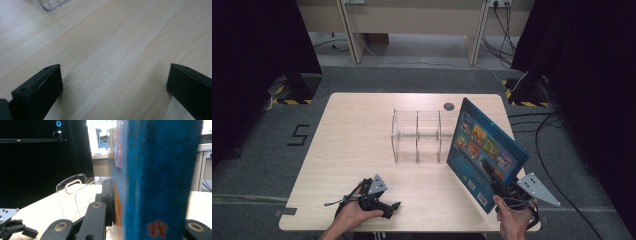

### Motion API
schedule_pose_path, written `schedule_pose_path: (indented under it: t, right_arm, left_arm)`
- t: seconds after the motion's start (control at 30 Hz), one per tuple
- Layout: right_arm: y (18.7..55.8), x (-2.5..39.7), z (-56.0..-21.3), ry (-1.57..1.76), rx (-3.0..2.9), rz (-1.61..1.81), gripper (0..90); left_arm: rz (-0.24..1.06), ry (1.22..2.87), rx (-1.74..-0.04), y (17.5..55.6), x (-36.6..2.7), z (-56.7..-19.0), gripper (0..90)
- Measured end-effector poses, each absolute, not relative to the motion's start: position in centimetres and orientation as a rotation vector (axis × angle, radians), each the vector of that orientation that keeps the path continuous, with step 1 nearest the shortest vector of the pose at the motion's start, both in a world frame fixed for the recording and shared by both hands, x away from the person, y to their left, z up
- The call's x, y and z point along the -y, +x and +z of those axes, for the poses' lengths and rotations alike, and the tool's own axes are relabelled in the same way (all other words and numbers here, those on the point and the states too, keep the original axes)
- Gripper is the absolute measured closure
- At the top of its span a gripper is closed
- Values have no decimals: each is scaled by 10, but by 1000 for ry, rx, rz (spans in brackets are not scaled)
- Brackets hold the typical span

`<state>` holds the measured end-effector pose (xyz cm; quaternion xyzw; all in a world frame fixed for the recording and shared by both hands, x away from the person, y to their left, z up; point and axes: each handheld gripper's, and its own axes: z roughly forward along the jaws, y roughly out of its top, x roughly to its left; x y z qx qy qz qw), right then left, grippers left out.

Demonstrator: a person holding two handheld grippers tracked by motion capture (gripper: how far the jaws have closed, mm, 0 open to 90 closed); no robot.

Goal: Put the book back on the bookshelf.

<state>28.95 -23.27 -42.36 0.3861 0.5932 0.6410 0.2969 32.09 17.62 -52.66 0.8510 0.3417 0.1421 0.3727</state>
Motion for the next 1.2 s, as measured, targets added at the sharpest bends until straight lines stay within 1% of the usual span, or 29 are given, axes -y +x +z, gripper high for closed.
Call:
schedule_pose_path:
  t: [0.3,0.7,1.2]
  right_arm:
    - [309,220,-419,1031,-1556,1681,825]
    - [338,201,-419,1048,-1528,1635,824]
    - [365,183,-422,1067,-1490,1578,823]
  left_arm:
    - [364,2181,-876,321,-176,-527,0]
    - [363,2179,-877,321,-176,-527,0]
    - [365,2180,-878,321,-176,-527,0]
